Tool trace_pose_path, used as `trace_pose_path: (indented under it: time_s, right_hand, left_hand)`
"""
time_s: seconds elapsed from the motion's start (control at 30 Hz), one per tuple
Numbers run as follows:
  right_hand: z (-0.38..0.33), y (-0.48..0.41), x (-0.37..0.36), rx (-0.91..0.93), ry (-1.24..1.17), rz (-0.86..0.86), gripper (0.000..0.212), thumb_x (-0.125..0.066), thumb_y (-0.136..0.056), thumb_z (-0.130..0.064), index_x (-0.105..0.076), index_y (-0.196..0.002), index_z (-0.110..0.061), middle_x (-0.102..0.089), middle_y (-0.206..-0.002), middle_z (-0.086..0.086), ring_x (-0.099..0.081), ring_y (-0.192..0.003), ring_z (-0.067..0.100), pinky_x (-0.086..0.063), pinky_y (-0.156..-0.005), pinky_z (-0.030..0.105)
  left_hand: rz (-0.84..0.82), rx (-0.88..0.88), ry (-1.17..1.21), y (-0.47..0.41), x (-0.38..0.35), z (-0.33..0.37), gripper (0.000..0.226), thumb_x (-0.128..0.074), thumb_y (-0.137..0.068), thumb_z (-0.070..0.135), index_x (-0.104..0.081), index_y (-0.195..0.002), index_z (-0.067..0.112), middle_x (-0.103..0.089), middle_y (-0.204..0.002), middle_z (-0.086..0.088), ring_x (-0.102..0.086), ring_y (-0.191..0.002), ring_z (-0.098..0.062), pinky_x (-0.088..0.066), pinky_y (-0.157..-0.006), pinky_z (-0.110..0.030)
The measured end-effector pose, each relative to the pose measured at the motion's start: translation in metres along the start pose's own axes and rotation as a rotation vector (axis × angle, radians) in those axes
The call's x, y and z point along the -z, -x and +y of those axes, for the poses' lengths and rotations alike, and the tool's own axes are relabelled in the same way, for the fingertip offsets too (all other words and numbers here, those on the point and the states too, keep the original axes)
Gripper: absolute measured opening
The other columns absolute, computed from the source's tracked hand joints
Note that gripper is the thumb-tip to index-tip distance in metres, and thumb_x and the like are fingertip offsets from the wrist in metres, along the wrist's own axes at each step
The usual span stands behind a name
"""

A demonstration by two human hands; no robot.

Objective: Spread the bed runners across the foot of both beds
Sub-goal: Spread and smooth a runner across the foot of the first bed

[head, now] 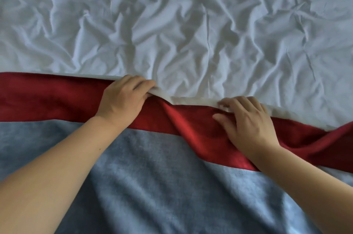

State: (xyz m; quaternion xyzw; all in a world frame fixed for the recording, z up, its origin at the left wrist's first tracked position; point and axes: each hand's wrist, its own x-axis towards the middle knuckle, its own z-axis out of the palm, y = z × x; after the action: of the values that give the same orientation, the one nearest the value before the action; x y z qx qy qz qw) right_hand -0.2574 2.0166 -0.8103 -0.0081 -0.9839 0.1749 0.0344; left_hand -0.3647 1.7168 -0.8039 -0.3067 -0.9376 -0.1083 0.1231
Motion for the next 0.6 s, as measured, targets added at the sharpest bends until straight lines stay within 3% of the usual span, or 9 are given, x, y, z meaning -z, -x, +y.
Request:
trace_pose_path:
  time_s: [0.1, 0.17, 0.23, 0.33, 0.47, 0.53, 0.6]
  right_hand:
    - [-0.013, 0.0, -0.003, 0.016, -0.067, -0.012, 0.039, -0.068, -0.089, -0.052, -0.073, -0.115, -0.024, -0.065, -0.107, -0.003, -0.057, -0.1, 0.025, -0.049, -0.088, 0.042]
    - [-0.019, -0.006, -0.007, -0.026, -0.104, 0.039, 0.023, -0.073, -0.089, -0.041, -0.076, -0.104, -0.023, -0.065, -0.104, -0.002, -0.057, -0.099, 0.027, -0.049, -0.086, 0.042]
    - [-0.023, -0.011, -0.009, 0.017, 0.01, 0.082, 0.006, -0.074, -0.089, -0.019, -0.076, -0.094, -0.019, -0.066, -0.101, 0.0, -0.056, -0.098, 0.032, -0.047, -0.083, 0.046]
    - [-0.029, -0.021, -0.006, 0.021, 0.078, 0.084, 0.022, -0.062, -0.076, 0.006, -0.065, -0.09, -0.011, -0.064, -0.09, 0.005, -0.054, -0.093, 0.037, -0.04, -0.077, 0.043]
    - [-0.031, -0.072, 0.014, -0.181, 0.042, 0.044, 0.02, -0.04, -0.085, 0.002, -0.042, -0.093, -0.016, -0.047, -0.075, 0.003, -0.043, -0.062, 0.028, -0.025, -0.055, 0.033]
    - [-0.031, -0.104, 0.019, -0.163, 0.123, 0.064, 0.021, -0.038, -0.085, 0.0, -0.045, -0.099, -0.014, -0.053, -0.082, 0.012, -0.049, -0.07, 0.033, -0.03, -0.061, 0.036]
    - [-0.03, -0.119, 0.015, -0.098, 0.231, 0.084, 0.042, -0.039, -0.081, 0.0, -0.053, -0.117, -0.017, -0.057, -0.101, 0.017, -0.051, -0.095, 0.038, -0.036, -0.08, 0.045]
  left_hand:
    - [0.018, -0.014, 0.023, -0.005, 0.004, -0.004, 0.012, -0.076, -0.09, 0.014, -0.076, -0.1, 0.007, -0.074, -0.084, -0.008, -0.07, -0.074, -0.033, -0.056, -0.054, -0.042]
    - [0.027, -0.037, 0.028, -0.008, 0.005, -0.007, 0.007, -0.076, -0.09, 0.015, -0.077, -0.094, 0.009, -0.074, -0.08, -0.006, -0.069, -0.07, -0.031, -0.054, -0.053, -0.04]
    - [0.028, -0.04, 0.035, -0.01, 0.007, -0.009, 0.003, -0.076, -0.09, 0.012, -0.078, -0.091, 0.01, -0.074, -0.079, -0.005, -0.069, -0.07, -0.031, -0.054, -0.054, -0.04]
    - [0.004, -0.014, 0.05, -0.018, 0.014, -0.009, 0.002, -0.076, -0.09, 0.01, -0.078, -0.09, 0.011, -0.073, -0.078, -0.003, -0.068, -0.073, -0.031, -0.053, -0.053, -0.039]
    - [-0.061, 0.192, 0.088, -0.053, 0.012, -0.008, 0.011, -0.065, -0.098, 0.022, -0.075, -0.1, 0.018, -0.072, -0.09, 0.001, -0.064, -0.093, -0.029, -0.041, -0.062, -0.035]
    - [-0.082, 0.37, 0.11, -0.075, 0.0, -0.007, 0.013, -0.06, -0.1, 0.022, -0.071, -0.107, 0.021, -0.068, -0.103, 0.0, -0.059, -0.105, -0.03, -0.04, -0.068, -0.037]
    - [-0.126, 0.437, 0.126, -0.083, -0.013, 0.005, 0.019, -0.059, -0.099, 0.021, -0.065, -0.118, 0.023, -0.062, -0.119, -0.002, -0.054, -0.116, -0.03, -0.047, -0.074, -0.041]
